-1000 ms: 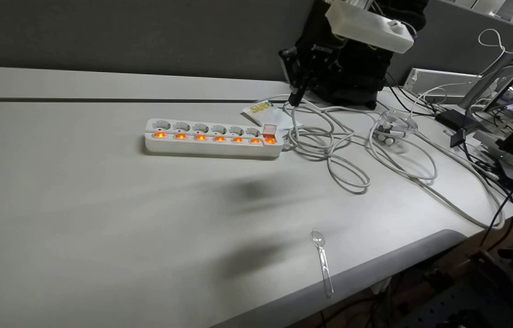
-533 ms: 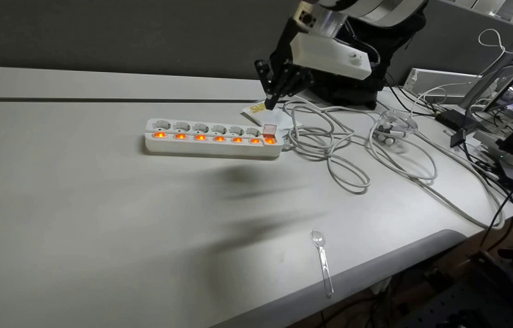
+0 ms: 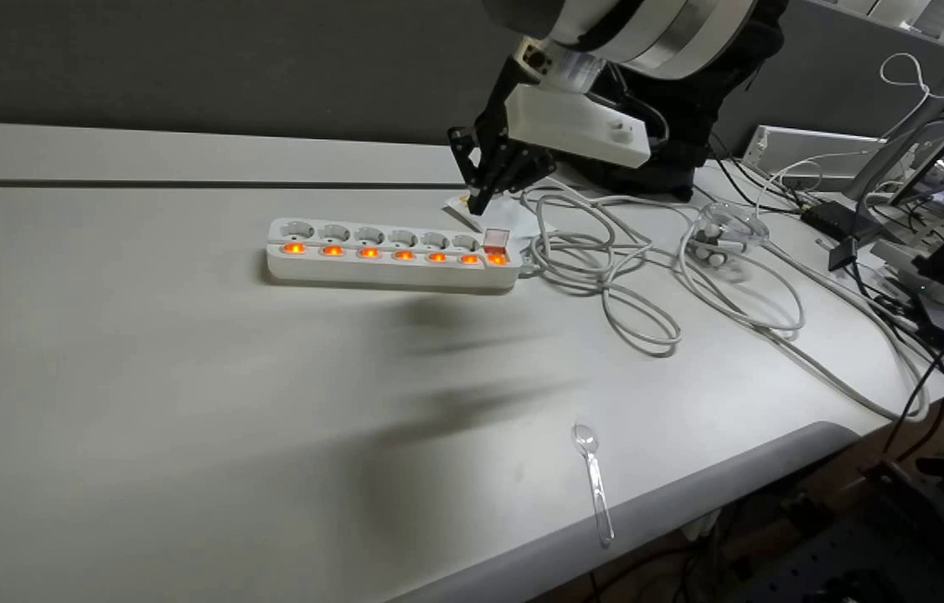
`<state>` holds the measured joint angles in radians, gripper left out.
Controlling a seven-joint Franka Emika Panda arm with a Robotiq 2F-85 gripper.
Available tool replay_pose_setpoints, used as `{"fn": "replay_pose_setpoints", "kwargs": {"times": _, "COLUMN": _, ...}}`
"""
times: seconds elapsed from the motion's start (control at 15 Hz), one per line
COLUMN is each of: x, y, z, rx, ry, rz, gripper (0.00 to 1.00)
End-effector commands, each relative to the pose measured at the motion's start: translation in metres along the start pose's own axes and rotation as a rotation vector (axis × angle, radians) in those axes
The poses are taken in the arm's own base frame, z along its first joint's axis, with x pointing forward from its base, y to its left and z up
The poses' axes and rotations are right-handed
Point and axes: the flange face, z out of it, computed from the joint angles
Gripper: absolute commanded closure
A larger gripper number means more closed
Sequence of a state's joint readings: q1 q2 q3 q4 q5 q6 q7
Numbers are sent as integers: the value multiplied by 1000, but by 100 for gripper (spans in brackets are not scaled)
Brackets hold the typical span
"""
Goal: Turn off the second switch from the right
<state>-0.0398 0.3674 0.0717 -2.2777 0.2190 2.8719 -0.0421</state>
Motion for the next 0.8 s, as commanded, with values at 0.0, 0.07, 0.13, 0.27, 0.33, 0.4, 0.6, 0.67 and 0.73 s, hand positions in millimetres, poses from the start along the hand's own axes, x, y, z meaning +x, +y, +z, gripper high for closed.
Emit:
{"fn": "replay_pose_setpoints", "kwargs": {"times": 0.0, "x": 10, "y": 1, "z": 9, "rx": 3, "ry": -17, "rz": 63, "gripper": 100}}
{"fn": "replay_pose_setpoints", "kwargs": {"times": 0.07, "x": 10, "y": 3, "z": 13, "rx": 0, "ry": -36, "rz": 76, "gripper": 100}}
{"fn": "replay_pose_setpoints", "kwargs": {"times": 0.13, "x": 10, "y": 4, "z": 17, "rx": -3, "ry": -48, "rz": 88, "gripper": 100}}
{"fn": "replay_pose_setpoints", "kwargs": {"times": 0.27, "x": 11, "y": 7, "z": 23, "rx": -12, "ry": -78, "rz": 109, "gripper": 100}}
{"fn": "replay_pose_setpoints", "kwargs": {"times": 0.33, "x": 11, "y": 9, "z": 26, "rx": -19, "ry": -94, "rz": 118, "gripper": 100}}
{"fn": "replay_pose_setpoints", "kwargs": {"times": 0.4, "x": 11, "y": 10, "z": 28, "rx": -23, "ry": -109, "rz": 127, "gripper": 100}}
{"fn": "replay_pose_setpoints", "kwargs": {"times": 0.6, "x": 11, "y": 12, "z": 33, "rx": -42, "ry": -136, "rz": 147, "gripper": 100}}
{"fn": "replay_pose_setpoints", "kwargs": {"times": 0.67, "x": 12, "y": 12, "z": 34, "rx": -44, "ry": -142, "rz": 154, "gripper": 100}}
{"fn": "replay_pose_setpoints", "kwargs": {"times": 0.73, "x": 12, "y": 11, "z": 36, "rx": -44, "ry": -146, "rz": 156, "gripper": 100}}
